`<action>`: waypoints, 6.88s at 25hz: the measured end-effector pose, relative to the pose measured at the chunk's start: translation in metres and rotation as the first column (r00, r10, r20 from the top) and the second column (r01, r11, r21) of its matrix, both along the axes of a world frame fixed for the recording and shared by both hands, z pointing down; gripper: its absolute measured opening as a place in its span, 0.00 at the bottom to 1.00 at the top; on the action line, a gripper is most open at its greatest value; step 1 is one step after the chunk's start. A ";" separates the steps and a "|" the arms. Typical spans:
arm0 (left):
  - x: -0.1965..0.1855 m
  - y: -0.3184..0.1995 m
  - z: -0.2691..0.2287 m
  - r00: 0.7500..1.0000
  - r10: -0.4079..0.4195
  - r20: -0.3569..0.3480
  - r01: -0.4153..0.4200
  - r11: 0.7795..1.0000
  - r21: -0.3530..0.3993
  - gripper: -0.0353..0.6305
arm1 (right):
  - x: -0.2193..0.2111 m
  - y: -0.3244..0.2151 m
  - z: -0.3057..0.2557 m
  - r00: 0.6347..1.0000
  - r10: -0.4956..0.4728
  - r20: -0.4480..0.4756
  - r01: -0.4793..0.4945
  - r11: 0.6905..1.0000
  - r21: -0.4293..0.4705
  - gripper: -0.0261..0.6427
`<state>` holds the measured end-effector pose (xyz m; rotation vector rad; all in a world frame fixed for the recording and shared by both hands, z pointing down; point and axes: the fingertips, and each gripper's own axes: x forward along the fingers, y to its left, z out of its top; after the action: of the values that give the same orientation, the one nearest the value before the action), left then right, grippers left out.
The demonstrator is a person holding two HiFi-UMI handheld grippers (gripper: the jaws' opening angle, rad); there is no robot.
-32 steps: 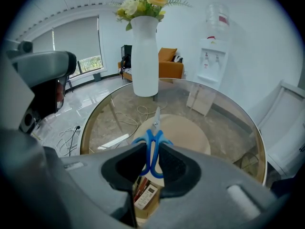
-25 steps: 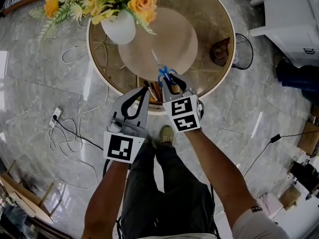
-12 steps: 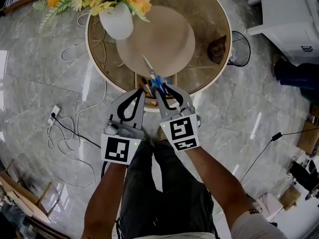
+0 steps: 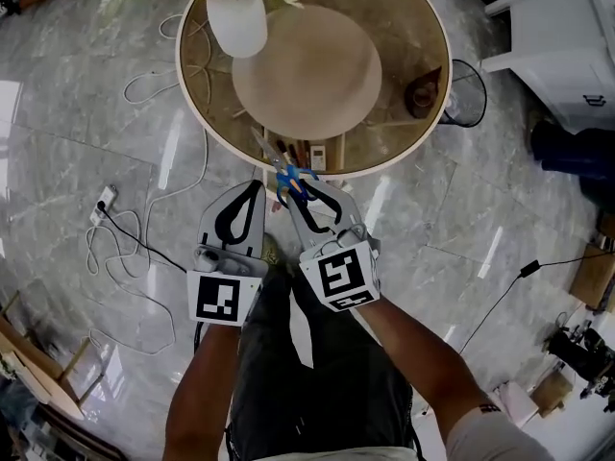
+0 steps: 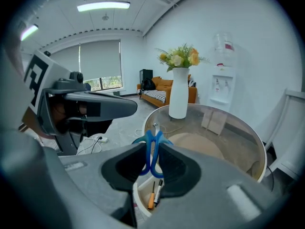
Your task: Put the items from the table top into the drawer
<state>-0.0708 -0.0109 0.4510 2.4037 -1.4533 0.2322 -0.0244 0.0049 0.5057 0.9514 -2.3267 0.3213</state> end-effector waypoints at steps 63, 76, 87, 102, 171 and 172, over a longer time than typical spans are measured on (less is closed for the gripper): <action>-0.023 0.029 0.214 0.992 0.105 0.071 -0.105 0.994 -0.011 0.05 | 0.025 0.021 0.383 0.953 -0.070 -0.295 -0.067 0.899 -0.432 0.17; -0.030 0.029 0.221 0.992 0.107 0.061 -0.105 0.994 -0.036 0.05 | 0.026 0.023 0.410 0.941 -0.093 -0.324 -0.074 0.881 -0.468 0.19; -0.032 0.029 0.210 0.995 0.089 0.036 -0.086 0.993 -0.080 0.05 | 0.008 0.025 0.365 0.962 -0.103 -0.252 0.001 0.927 -0.375 0.08; -0.015 0.042 0.108 0.996 0.089 0.012 -0.088 0.991 -0.101 0.05 | 0.002 0.054 0.184 0.997 -0.054 -0.055 0.039 0.967 -0.253 0.04; 0.090 0.068 -0.446 0.915 0.402 -0.008 -0.363 0.835 0.413 0.05 | 0.076 0.055 -0.503 0.858 -0.154 0.490 -0.105 0.881 0.461 0.04; 0.090 0.067 -0.447 0.916 0.401 -0.011 -0.361 0.835 0.416 0.05 | 0.075 0.054 -0.503 0.858 -0.156 0.489 -0.103 0.881 0.462 0.04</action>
<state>0.0190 0.0560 0.0044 2.9880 -1.0392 -0.1159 0.0507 0.0592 0.0026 1.1671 -3.0020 -0.0300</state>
